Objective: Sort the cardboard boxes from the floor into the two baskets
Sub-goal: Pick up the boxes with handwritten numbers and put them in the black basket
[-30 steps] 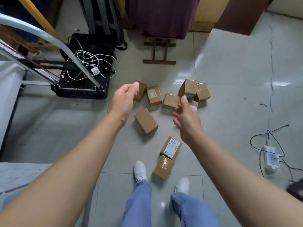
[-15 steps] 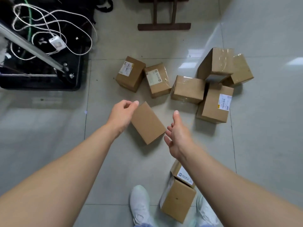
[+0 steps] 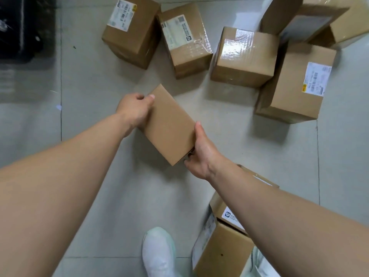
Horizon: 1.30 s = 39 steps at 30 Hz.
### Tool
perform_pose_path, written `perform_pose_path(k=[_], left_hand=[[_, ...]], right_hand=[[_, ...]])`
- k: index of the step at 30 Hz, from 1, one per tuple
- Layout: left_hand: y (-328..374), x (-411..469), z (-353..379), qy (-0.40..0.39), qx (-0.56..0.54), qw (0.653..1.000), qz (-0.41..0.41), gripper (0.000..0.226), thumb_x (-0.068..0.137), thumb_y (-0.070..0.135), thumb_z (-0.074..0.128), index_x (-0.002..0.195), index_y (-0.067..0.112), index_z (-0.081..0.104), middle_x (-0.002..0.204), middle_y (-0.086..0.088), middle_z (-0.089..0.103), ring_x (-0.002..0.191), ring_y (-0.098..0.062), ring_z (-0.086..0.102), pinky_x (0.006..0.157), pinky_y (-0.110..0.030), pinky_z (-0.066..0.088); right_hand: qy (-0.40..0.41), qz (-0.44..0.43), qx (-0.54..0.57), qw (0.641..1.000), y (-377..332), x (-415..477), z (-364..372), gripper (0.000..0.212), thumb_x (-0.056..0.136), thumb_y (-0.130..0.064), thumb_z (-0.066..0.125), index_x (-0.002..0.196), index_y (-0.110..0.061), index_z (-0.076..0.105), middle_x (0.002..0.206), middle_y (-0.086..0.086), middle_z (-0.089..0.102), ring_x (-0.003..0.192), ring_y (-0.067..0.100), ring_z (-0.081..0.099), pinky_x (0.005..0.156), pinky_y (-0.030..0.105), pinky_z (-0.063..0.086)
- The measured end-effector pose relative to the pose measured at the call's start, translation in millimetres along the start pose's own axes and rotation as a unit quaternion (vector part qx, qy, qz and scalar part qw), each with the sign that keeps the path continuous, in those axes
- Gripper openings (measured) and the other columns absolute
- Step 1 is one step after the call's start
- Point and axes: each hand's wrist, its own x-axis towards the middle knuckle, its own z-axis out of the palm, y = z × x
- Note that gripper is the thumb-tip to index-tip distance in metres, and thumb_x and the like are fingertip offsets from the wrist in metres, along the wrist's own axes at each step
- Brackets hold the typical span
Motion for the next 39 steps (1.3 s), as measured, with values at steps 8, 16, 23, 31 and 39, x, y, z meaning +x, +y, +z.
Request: perform_pose_path(k=[8, 16, 23, 31, 39], left_hand=[[43, -79, -45, 0.006, -0.123, 0.992, -0.038, 0.024, 0.097, 0.037, 0.048, 0.106, 0.02, 0.062, 0.094, 0.001, 0.055, 0.068, -0.007, 0.046, 0.057, -0.022, 0.035], [164, -219, -177, 0.013, -0.269, 0.959, -0.091, 0.023, 0.096, 0.046, 0.046, 0.089, 0.026, 0.055, 0.086, 0.011, 0.054, 0.082, -0.014, 0.051, 0.079, -0.035, 0.041], [251, -375, -288, 0.009, -0.397, 0.913, -0.092, 0.045, 0.093, 0.059, 0.044, 0.119, 0.023, 0.054, 0.105, 0.005, 0.061, 0.089, -0.018, 0.058, 0.079, -0.046, 0.048], [270, -530, -360, 0.063, -0.473, 0.878, -0.037, 0.059, 0.085, 0.066, 0.048, 0.125, 0.024, 0.059, 0.113, -0.002, 0.068, 0.095, -0.02, 0.064, 0.066, -0.032, 0.053], [259, -653, -385, 0.174, -0.505, 0.845, 0.034, 0.02, 0.087, 0.024, 0.049, 0.067, 0.021, 0.048, 0.058, 0.002, 0.048, 0.058, -0.017, 0.045, 0.056, -0.029, 0.034]], right_hand=[[0.048, -0.051, -0.029, 0.997, -55, -95, -8, 0.048, 0.091, -0.065, 0.038, 0.107, -0.026, 0.061, 0.089, -0.005, 0.066, 0.077, 0.009, 0.063, 0.069, 0.03, 0.051], [0.045, -0.142, -0.111, 0.983, -156, -302, 51, 0.058, 0.082, -0.075, 0.042, 0.116, -0.031, 0.057, 0.112, -0.003, 0.065, 0.094, 0.017, 0.066, 0.085, 0.047, 0.054], [0.047, -0.239, -0.167, 0.955, -191, -501, 82, 0.08, 0.069, -0.082, 0.043, 0.128, -0.028, 0.053, 0.122, -0.001, 0.062, 0.108, 0.022, 0.062, 0.096, 0.046, 0.049], [-0.009, -0.304, -0.162, 0.939, -165, -662, 72, 0.056, 0.091, -0.066, 0.035, 0.082, -0.017, 0.062, 0.084, -0.003, 0.069, 0.084, 0.014, 0.063, 0.073, 0.036, 0.049], [-0.081, -0.305, -0.227, 0.921, -136, -765, 79, 0.065, 0.085, -0.067, 0.047, 0.126, -0.018, 0.055, 0.114, 0.002, 0.063, 0.098, 0.025, 0.063, 0.073, 0.041, 0.056]])
